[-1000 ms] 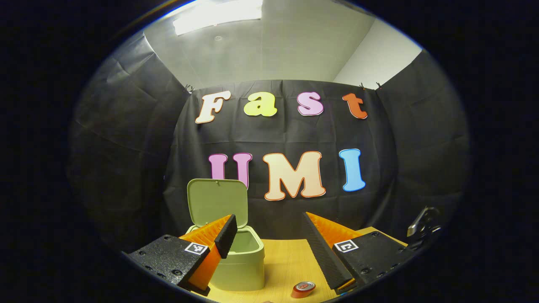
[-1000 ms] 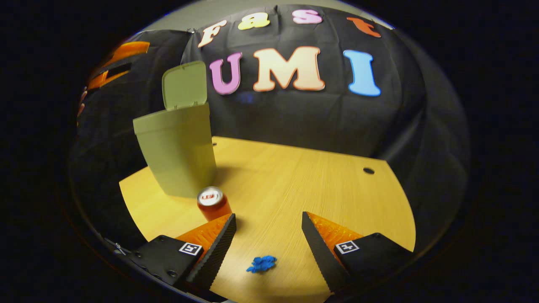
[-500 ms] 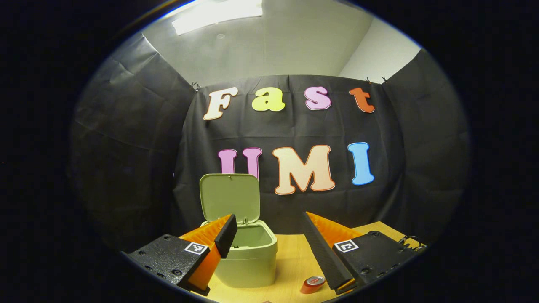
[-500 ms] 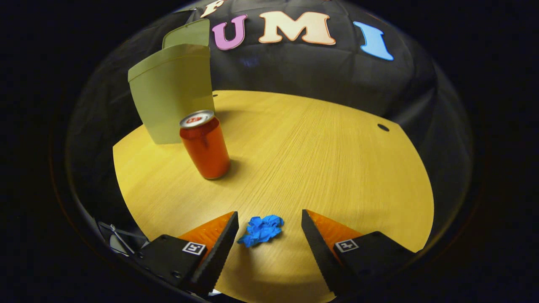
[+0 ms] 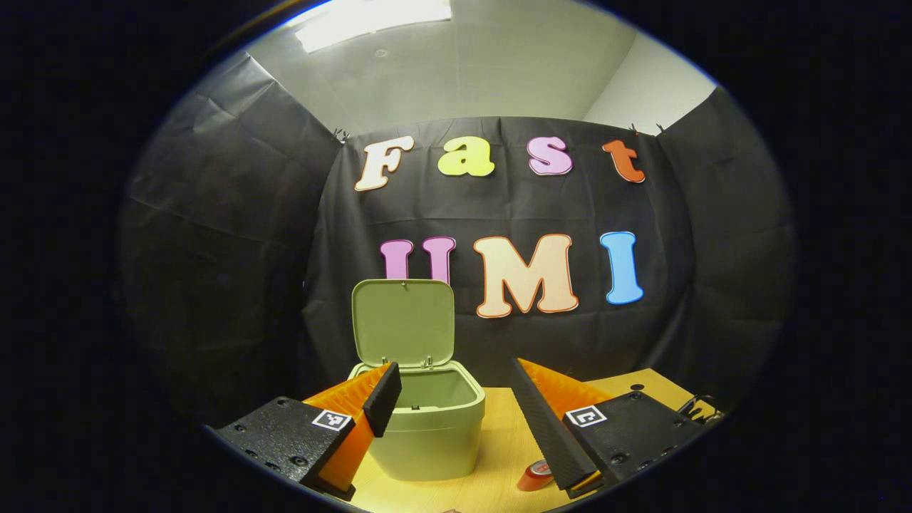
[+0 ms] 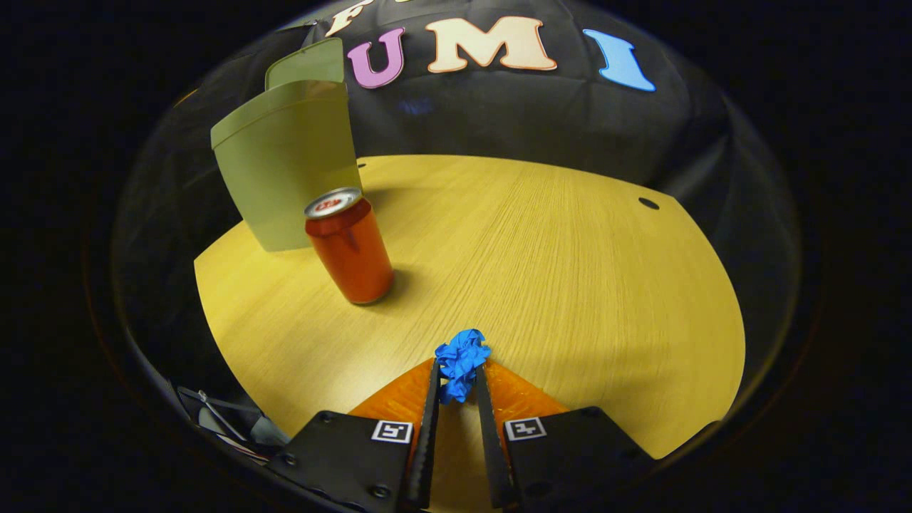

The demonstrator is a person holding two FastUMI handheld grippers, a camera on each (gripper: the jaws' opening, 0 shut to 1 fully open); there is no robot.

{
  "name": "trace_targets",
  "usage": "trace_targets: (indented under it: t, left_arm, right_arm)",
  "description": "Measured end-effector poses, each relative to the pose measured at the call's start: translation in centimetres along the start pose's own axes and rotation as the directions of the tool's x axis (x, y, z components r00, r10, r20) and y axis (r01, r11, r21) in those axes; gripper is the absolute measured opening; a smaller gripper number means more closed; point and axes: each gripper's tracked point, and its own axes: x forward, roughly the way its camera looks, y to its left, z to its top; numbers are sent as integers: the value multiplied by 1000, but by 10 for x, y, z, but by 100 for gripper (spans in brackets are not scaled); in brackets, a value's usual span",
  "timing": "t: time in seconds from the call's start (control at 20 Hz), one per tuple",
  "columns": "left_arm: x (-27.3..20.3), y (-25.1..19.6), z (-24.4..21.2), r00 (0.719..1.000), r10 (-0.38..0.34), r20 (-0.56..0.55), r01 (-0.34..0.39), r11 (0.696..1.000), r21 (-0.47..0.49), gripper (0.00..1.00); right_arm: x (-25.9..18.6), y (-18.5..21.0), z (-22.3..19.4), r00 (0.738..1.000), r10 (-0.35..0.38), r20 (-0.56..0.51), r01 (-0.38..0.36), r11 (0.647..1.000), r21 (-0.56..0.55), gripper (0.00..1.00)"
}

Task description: Press the lid of the desktop garbage bin to open it, pick up the crumpled paper on the desktop and throw it into the bin, then pick up the pop can on the desktop and drop it into the bin, and finally close the garbage bin lid.

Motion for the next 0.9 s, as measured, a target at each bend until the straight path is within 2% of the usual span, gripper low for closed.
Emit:
trace_targets:
  t: [0.1, 0.25, 0.45, 0.5, 0.6, 0.9]
  left_arm:
    - [-1, 2, -2, 1000, 1, -2, -1, 1000, -1, 93]
    - [0, 6, -8, 1000, 3, -9, -3, 1000, -7, 93]
    - [-1, 15, -15, 1000, 12, -23, -13, 1000, -23, 93]
    - [-2, 18, -17, 1000, 15, -26, -15, 1000, -24, 96]
    - [-2, 27, -22, 999, 24, -35, -24, 1000, -14, 93]
    - [-4, 63, -32, 997, 57, -57, -57, 998, -3, 93]
  right_arm:
    - [-6, 3, 40, 996, 6, 84, -7, 1000, 8, 30]
    - [-23, 14, 105, 976, 22, 216, -24, 1000, 6, 33]
    - [-48, 31, 192, 927, 55, 371, -53, 998, -17, 33]
    - [-54, 37, 212, 912, 66, 405, -63, 998, -22, 32]
    - [-62, 52, 250, 883, 95, 461, -86, 995, -40, 32]
    - [-73, 125, 323, 799, 210, 563, -155, 977, -145, 32]
